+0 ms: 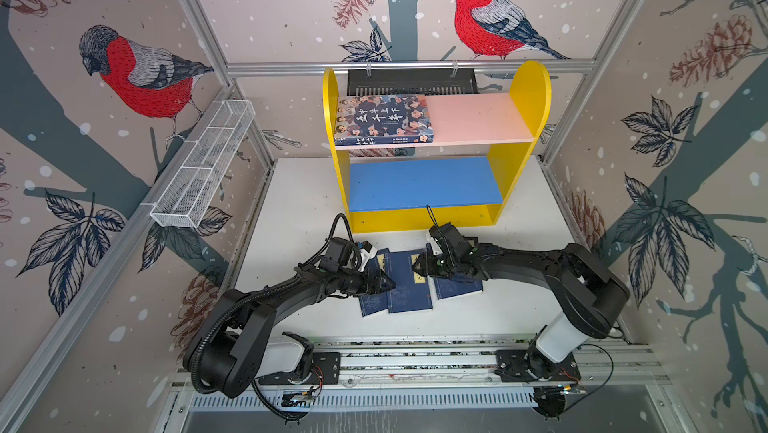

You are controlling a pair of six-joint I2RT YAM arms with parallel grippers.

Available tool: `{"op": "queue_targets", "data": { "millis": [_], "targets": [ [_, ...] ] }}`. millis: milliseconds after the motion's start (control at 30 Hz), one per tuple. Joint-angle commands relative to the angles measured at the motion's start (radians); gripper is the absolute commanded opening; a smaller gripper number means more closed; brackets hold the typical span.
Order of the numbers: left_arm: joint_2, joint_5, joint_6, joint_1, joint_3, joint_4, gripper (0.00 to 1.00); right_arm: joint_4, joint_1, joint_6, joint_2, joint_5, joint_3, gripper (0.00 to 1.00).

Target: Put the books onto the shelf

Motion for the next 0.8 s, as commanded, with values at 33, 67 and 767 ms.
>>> {"op": "queue_targets", "data": {
  "millis": [33,67,767],
  "targets": [
    [0.019,0.017,-0.001,-0.002,-0.007,0.028,0.86,-0.007,0.013,0.004,0.006,-0.024,0.011,0.57],
    [0.024,0.021,-0.004,-0.002,-0.007,0.035,0.86,-0.006,0.018,0.005,0.005,-0.027,0.014,0.57],
    [0.053,0.117,-0.079,0.001,0.007,0.135,0.77,0.054,0.038,0.036,0.015,-0.059,0.002,0.56]
  ]
}}
